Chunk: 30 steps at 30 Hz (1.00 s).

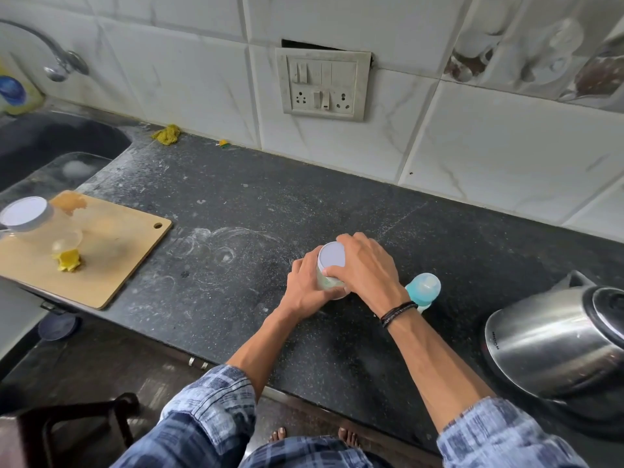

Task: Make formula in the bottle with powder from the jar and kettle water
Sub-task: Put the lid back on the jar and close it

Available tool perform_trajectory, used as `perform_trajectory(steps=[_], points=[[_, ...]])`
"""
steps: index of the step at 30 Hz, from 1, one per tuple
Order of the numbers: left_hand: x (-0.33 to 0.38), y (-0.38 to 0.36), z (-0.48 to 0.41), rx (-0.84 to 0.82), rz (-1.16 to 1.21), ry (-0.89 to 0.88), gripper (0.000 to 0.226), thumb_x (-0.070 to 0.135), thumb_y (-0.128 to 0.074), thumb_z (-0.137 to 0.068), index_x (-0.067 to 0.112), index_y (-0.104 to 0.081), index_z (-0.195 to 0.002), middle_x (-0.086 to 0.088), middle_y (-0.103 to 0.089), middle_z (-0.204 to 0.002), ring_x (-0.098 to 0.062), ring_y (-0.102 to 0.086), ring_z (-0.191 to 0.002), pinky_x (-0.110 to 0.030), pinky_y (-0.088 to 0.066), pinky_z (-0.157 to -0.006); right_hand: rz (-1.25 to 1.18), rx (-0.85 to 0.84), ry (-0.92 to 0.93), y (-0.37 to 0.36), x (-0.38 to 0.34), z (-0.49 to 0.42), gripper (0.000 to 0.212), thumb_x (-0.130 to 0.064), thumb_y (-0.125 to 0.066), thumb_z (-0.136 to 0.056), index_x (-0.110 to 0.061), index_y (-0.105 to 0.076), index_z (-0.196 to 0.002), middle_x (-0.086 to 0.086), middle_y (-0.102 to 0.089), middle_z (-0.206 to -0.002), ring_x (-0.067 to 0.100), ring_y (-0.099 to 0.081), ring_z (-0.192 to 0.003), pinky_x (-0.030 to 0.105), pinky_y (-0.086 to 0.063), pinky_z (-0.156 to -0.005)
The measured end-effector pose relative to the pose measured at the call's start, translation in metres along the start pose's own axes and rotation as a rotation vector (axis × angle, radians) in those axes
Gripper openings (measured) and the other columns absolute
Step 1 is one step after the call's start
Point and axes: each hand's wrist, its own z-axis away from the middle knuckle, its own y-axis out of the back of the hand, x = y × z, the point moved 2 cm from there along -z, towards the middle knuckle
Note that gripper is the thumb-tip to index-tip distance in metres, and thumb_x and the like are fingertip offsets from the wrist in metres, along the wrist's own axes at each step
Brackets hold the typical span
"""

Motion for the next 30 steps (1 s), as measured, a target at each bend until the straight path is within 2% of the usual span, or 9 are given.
perform_trajectory(steps=[4,8,14,19,23,25,28,30], points=[[0.001,0.000,0.000,0.002,-0.015,0.005,0.101,0.064,-0.073,-0.061,0.042,-0.032,-0.150,0.022,-0.042,-0.141,-0.016,-0.035,-0.126,-0.034,-0.029,-0.100,0.038,0.036,-0.044,0.007,0.000,-0.002,0.070,-0.058,-0.075,-0.091,-0.017,-0.052,-0.144,0.010,-0.055,-0.139,0.030,-0.059,-0.125,0.041,-0.052,-0.091],[0.002,0.000,0.000,0.004,0.000,0.012,0.107,0.070,-0.064,-0.054,0.038,-0.033,-0.152,0.019,-0.043,-0.143,-0.012,-0.033,-0.122,-0.032,-0.028,-0.098,0.033,-0.048,0.032,0.008,-0.006,-0.003,0.069,-0.048,-0.079,-0.090,-0.021,-0.053,-0.147,0.006,-0.056,-0.140,0.028,-0.057,-0.127,0.041,-0.051,-0.095],[0.001,0.000,0.001,-0.001,-0.018,0.012,0.105,0.069,-0.071,-0.059,0.040,-0.031,-0.152,0.016,-0.043,-0.147,-0.010,-0.031,-0.121,-0.033,-0.027,-0.099,0.147,0.048,-0.042,0.007,-0.008,-0.001,0.070,-0.069,-0.063,-0.093,-0.019,-0.053,-0.140,0.010,-0.057,-0.136,0.031,-0.059,-0.123,0.041,-0.052,-0.087],[0.002,0.001,0.001,0.002,-0.010,0.013,0.106,0.071,-0.067,-0.057,0.038,-0.032,-0.151,0.017,-0.043,-0.144,-0.012,-0.033,-0.120,-0.034,-0.029,-0.098,0.104,-0.057,0.010,0.007,-0.011,-0.003,0.068,-0.059,-0.073,-0.091,-0.022,-0.053,-0.144,0.008,-0.057,-0.138,0.029,-0.059,-0.126,0.042,-0.052,-0.093],[0.003,0.001,0.002,0.000,-0.010,0.014,0.104,0.070,-0.070,-0.058,0.040,-0.032,-0.151,0.017,-0.043,-0.144,-0.010,-0.031,-0.120,-0.035,-0.029,-0.101,0.177,0.025,-0.052,0.008,-0.010,-0.001,0.065,-0.068,-0.062,-0.094,-0.019,-0.055,-0.137,0.011,-0.062,-0.133,0.030,-0.063,-0.120,0.040,-0.052,-0.086],[0.003,0.001,0.002,-0.001,-0.013,0.019,0.105,0.070,-0.070,-0.058,0.039,-0.031,-0.151,0.015,-0.043,-0.146,-0.012,-0.032,-0.121,-0.035,-0.029,-0.102,0.167,0.047,-0.036,0.011,-0.010,-0.001,0.067,-0.068,-0.063,-0.093,-0.019,-0.054,-0.138,0.010,-0.059,-0.134,0.030,-0.063,-0.119,0.040,-0.051,-0.084],[0.005,0.002,0.003,-0.006,-0.004,0.015,0.106,0.073,-0.066,-0.056,0.037,-0.033,-0.150,0.019,-0.042,-0.140,-0.013,-0.033,-0.122,-0.035,-0.029,-0.100,0.120,-0.038,0.028,0.010,-0.013,-0.002,0.067,-0.058,-0.074,-0.091,-0.023,-0.053,-0.144,0.007,-0.056,-0.137,0.030,-0.062,-0.123,0.042,-0.052,-0.090],[0.005,0.002,0.003,-0.007,-0.003,0.005,0.107,0.074,-0.064,-0.055,0.036,-0.034,-0.151,0.023,-0.040,-0.137,-0.013,-0.034,-0.123,-0.035,-0.029,-0.101,0.127,-0.061,0.020,0.009,-0.015,-0.001,0.062,-0.056,-0.073,-0.092,-0.022,-0.055,-0.141,0.007,-0.058,-0.134,0.030,-0.063,-0.122,0.041,-0.051,-0.090]])
